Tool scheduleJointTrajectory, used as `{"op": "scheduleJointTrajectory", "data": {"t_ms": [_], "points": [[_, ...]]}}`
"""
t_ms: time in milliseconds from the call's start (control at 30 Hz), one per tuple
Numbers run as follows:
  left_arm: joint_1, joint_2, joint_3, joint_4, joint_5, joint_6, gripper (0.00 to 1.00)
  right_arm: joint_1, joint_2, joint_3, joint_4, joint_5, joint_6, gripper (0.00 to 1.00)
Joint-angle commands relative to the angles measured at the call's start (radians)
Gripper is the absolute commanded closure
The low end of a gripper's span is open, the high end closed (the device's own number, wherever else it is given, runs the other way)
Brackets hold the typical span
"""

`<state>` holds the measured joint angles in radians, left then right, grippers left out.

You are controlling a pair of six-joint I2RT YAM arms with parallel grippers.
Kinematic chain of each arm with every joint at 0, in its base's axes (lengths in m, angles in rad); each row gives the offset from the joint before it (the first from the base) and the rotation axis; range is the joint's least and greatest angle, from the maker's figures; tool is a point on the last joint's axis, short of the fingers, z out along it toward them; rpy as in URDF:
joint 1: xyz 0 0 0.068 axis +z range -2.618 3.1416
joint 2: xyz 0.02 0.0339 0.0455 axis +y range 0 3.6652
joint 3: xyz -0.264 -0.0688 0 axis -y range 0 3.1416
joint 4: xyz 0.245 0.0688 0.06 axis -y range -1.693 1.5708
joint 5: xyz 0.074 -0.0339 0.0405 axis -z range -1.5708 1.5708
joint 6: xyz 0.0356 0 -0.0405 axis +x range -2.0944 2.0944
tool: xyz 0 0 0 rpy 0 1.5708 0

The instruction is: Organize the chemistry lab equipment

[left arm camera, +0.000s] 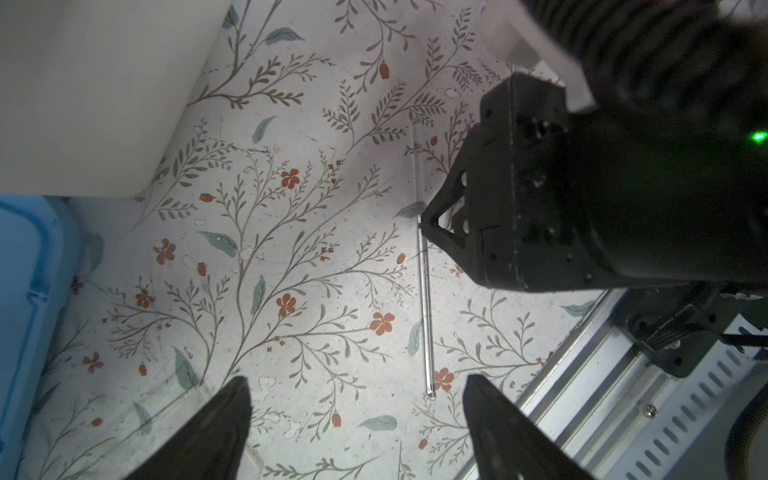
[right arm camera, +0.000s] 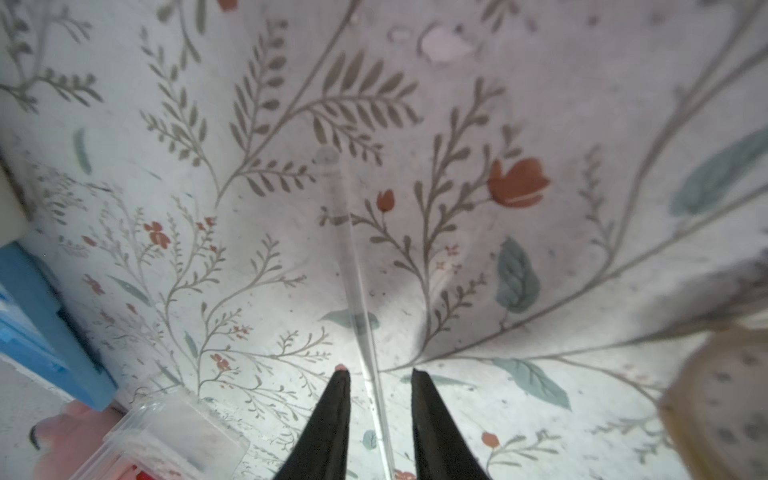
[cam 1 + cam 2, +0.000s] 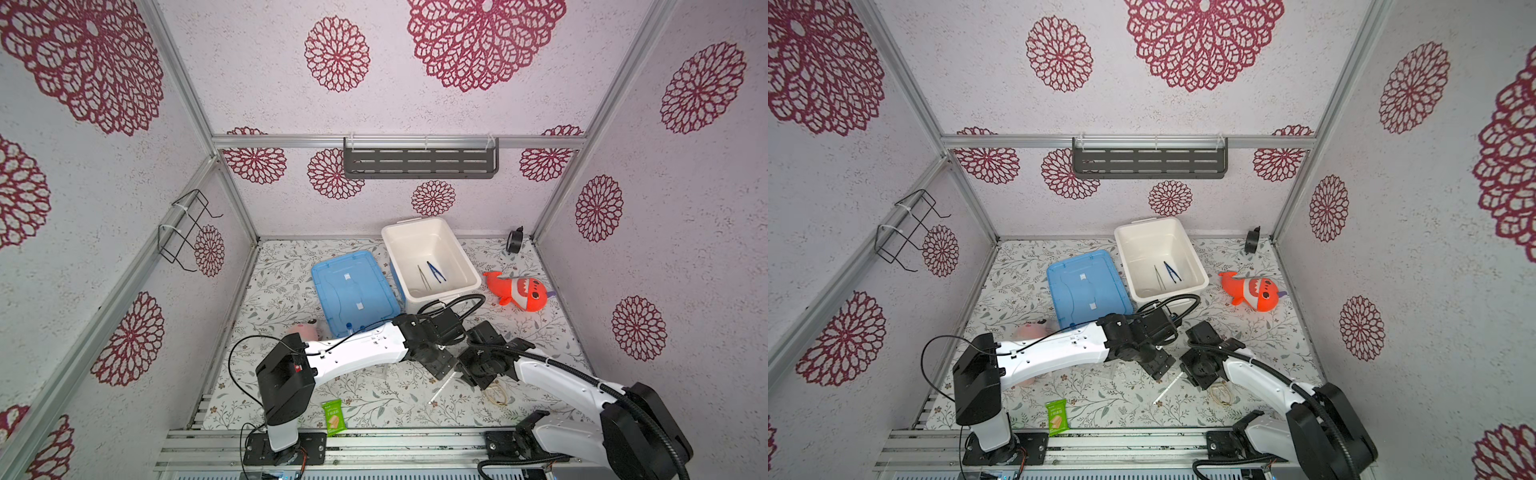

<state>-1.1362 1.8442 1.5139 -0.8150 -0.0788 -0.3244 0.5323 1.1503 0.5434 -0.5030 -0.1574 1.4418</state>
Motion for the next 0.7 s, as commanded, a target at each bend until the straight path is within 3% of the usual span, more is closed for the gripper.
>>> {"op": "scheduleJointTrajectory", "data": {"t_ms": [0,133,367,500,667], "points": [[-0.015,0.065,0.067,-0.054,0.039,0.063,0.22,-0.069,-0.075,0.035,-0.175,0.05,-0.014,0.67],[-0.02,0.151,0.138,-0.083,0.046,0.07,0.25,-0.236,-0.162,0.056,-0.353,0.091,-0.144,0.64],[-0.03,0.28,0.246,-0.149,0.079,0.08,0.27,-0.557,-0.221,0.064,-0.478,0.032,-0.412,0.63],[-0.035,0.347,0.299,-0.198,0.052,0.084,0.27,-0.611,-0.224,0.09,-0.497,0.002,-0.447,0.63],[-0.035,0.413,0.358,-0.238,0.052,0.076,0.29,-0.615,-0.218,0.153,-0.538,0.073,-0.475,0.62]]}}
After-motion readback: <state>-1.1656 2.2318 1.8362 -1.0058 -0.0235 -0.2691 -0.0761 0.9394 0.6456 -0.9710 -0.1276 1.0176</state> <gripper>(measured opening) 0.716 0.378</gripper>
